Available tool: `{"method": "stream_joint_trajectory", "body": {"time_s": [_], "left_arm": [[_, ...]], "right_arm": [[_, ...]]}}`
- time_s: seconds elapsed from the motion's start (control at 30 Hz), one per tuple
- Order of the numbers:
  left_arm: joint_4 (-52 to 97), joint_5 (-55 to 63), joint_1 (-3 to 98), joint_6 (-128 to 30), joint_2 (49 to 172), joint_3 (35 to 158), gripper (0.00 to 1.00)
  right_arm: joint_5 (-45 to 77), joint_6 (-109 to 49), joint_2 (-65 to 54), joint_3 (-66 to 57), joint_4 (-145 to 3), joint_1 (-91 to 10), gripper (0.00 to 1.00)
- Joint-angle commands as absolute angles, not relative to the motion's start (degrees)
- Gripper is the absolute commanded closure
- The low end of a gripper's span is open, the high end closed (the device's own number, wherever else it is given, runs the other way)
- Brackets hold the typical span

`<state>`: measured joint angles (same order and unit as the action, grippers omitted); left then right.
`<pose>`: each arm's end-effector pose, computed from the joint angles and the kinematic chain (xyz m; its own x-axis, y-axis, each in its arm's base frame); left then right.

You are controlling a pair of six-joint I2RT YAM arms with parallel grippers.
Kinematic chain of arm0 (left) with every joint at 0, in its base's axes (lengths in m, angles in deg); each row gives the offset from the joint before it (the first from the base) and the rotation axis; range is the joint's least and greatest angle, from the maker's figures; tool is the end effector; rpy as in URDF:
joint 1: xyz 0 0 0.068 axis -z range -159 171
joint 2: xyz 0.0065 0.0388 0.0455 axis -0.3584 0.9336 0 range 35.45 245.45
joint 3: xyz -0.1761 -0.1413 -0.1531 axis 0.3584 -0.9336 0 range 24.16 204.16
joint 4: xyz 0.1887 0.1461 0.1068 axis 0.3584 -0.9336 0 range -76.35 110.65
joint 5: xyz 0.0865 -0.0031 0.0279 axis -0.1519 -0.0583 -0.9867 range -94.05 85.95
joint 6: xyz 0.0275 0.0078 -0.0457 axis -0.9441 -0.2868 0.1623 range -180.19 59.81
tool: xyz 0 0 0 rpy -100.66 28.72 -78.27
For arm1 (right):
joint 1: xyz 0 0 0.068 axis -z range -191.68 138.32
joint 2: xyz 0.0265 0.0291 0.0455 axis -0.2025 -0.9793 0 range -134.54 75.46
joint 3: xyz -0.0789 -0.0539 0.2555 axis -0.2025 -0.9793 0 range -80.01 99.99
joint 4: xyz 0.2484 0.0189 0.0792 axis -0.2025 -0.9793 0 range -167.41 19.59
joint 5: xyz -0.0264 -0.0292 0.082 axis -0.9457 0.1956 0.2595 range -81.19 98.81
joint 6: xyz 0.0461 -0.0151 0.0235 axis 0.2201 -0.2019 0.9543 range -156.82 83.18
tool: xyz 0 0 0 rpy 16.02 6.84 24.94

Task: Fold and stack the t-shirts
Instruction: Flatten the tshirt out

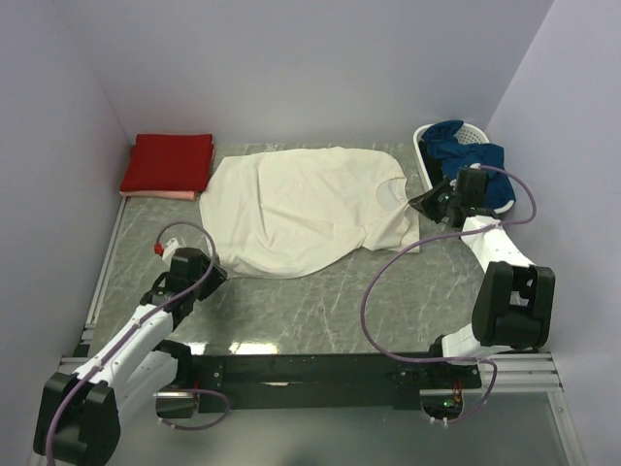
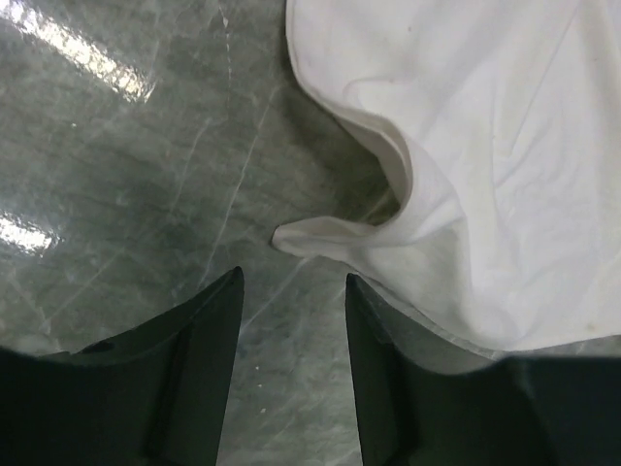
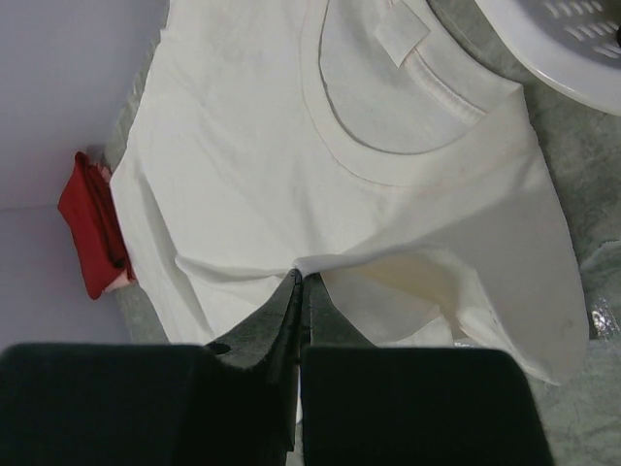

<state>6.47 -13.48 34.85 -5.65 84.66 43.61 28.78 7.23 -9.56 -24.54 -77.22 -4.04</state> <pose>0.1651 -0.0348 0.1681 -0.4899 -0.7068 -0.5104 -0.4782 0.7073 -0.5206 0.3251 -0.0314 0.2442 -0.5250 0.7298 -0.4379 0.3026 0.6409 0.7054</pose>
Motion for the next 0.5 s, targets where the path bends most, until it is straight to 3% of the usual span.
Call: {"method": "stream_joint_trajectory", "body": {"time_s": [0.0, 0.47], "left_arm": [[8.3, -18.6, 37.6, -2.5, 84.7, 43.1, 0.49], [14.4, -23.2, 41.6, -4.6, 100.3, 48.3, 0.52]], "right_arm": [[29.2, 7.1, -7.0, -25.0, -74.8, -4.4, 1.00], [30.3, 7.1, -3.6, -27.0, -74.6, -5.1, 1.00]]}}
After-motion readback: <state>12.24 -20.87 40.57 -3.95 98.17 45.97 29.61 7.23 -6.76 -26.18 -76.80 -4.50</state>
